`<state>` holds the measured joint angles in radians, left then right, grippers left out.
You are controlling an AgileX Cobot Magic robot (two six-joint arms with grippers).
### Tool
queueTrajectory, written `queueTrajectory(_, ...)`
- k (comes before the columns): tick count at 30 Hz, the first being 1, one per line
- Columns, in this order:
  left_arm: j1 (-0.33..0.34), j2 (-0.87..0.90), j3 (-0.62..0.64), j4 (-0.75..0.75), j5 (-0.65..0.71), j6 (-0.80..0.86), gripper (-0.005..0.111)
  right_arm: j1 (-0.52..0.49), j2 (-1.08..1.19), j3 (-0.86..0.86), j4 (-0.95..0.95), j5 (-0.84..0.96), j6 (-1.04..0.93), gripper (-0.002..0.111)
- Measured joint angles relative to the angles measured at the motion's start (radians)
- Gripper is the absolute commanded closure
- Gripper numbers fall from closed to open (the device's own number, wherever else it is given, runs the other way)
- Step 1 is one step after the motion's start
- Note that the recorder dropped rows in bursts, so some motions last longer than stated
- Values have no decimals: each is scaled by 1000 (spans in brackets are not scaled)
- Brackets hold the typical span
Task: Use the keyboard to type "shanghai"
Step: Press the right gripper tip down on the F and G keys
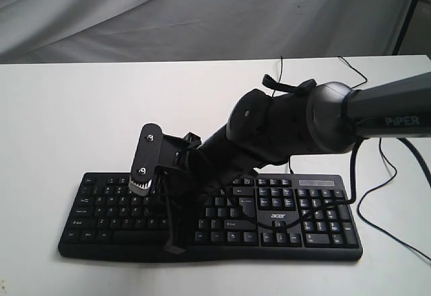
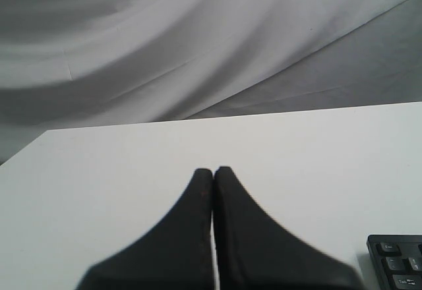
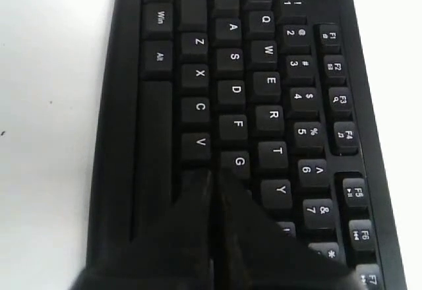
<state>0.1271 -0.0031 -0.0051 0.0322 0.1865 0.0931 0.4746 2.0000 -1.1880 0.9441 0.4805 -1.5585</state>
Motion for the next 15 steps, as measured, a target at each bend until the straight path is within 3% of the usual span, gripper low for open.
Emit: queueTrajectory(15,0,0,0,0,0,0,106,0,45,-10,60,0,-28,108)
